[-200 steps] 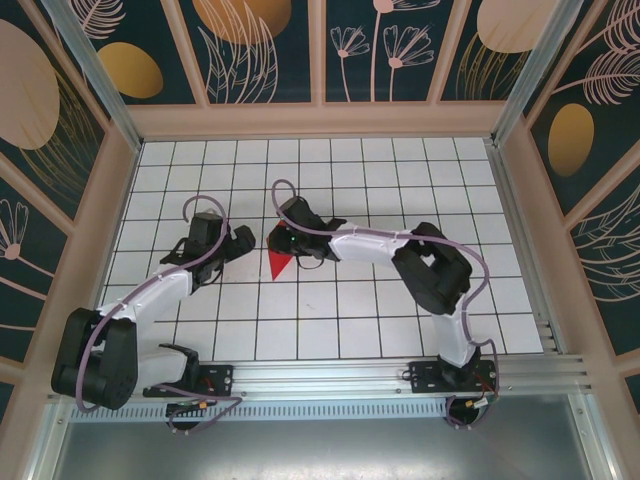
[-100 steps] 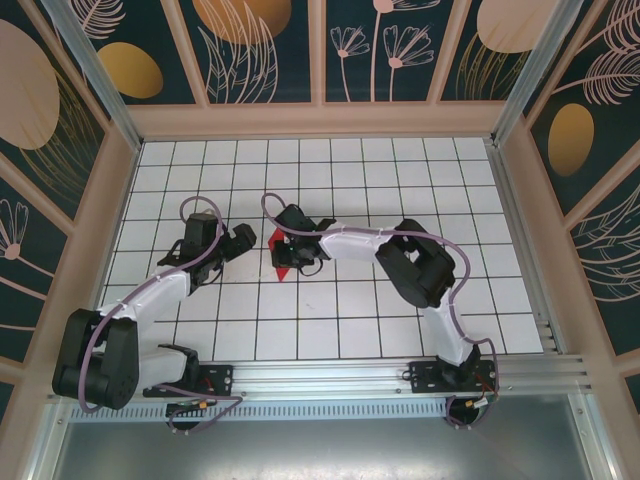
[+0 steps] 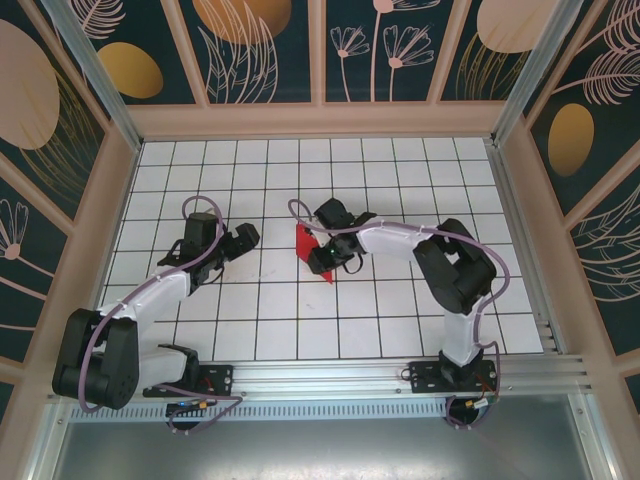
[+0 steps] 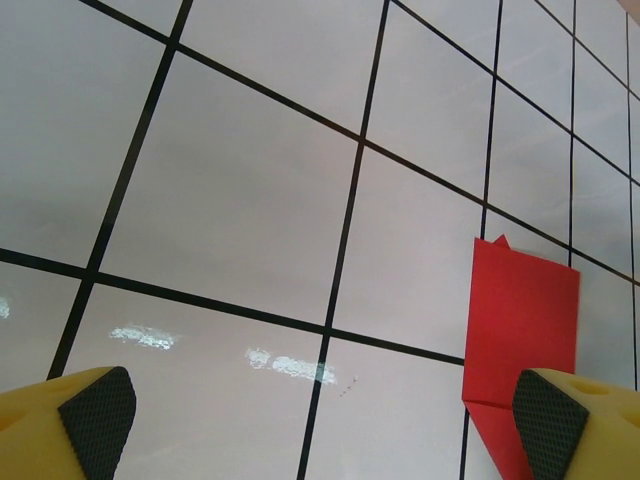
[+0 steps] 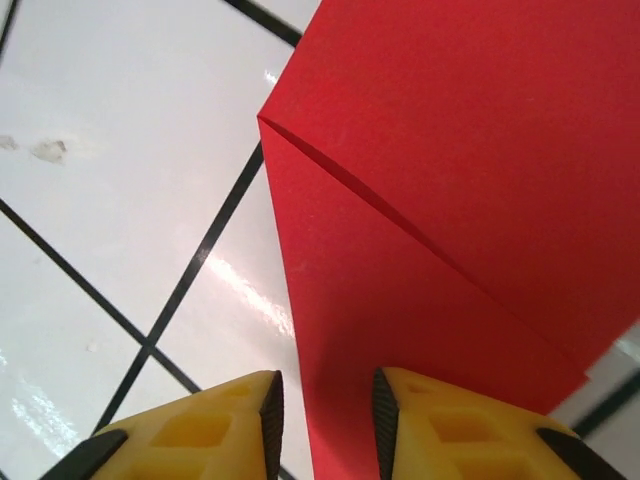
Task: Fold a paper plane with a square sheet of paper (pick it up from the middle)
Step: Fold the wing for the fifth time at the center of the table.
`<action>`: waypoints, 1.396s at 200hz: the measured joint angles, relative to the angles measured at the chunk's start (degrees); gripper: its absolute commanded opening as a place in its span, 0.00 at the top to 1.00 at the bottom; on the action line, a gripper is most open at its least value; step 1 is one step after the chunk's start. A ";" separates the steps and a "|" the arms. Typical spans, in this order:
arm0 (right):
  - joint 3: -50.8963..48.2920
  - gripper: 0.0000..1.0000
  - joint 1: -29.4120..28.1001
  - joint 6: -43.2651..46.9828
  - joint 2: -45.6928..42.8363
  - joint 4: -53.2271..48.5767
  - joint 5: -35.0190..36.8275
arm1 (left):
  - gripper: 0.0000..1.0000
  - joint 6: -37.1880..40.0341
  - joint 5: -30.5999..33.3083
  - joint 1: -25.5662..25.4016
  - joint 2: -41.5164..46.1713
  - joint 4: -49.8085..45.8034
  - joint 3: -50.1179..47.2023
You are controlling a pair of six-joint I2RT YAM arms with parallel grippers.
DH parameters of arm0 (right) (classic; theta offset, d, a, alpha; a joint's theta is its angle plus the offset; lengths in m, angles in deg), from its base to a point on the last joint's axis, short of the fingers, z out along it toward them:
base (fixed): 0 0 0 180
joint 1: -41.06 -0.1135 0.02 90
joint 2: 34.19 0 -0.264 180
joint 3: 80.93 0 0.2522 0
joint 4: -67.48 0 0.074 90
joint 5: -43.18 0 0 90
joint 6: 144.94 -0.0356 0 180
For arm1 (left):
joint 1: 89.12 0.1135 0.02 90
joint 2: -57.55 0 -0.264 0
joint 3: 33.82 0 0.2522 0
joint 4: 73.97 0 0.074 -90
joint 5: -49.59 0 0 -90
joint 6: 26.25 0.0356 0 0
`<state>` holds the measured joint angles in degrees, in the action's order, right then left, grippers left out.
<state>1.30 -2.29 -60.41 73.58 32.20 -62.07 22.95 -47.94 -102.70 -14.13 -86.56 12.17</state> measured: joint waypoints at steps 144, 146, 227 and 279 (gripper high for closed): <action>12.83 0.59 1.01 -28.72 11.65 3.87 16.22 | 0.01 0.02 -1.70 0.00 0.00 2.12 -0.79; 12.92 0.59 1.03 -28.61 11.65 3.87 16.04 | 0.01 0.00 -1.73 0.00 0.00 2.12 -0.81; 13.44 0.50 1.09 -19.21 10.05 5.07 8.79 | 0.01 0.00 -3.89 0.00 -0.11 3.39 -1.51; 5.16 0.65 2.34 -16.39 -5.18 6.73 8.57 | 0.01 -0.76 -8.59 0.00 -0.85 6.34 -2.99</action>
<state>6.46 0.05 -76.80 68.40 38.93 -53.50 22.19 -56.53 -102.70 -14.99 -80.22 9.17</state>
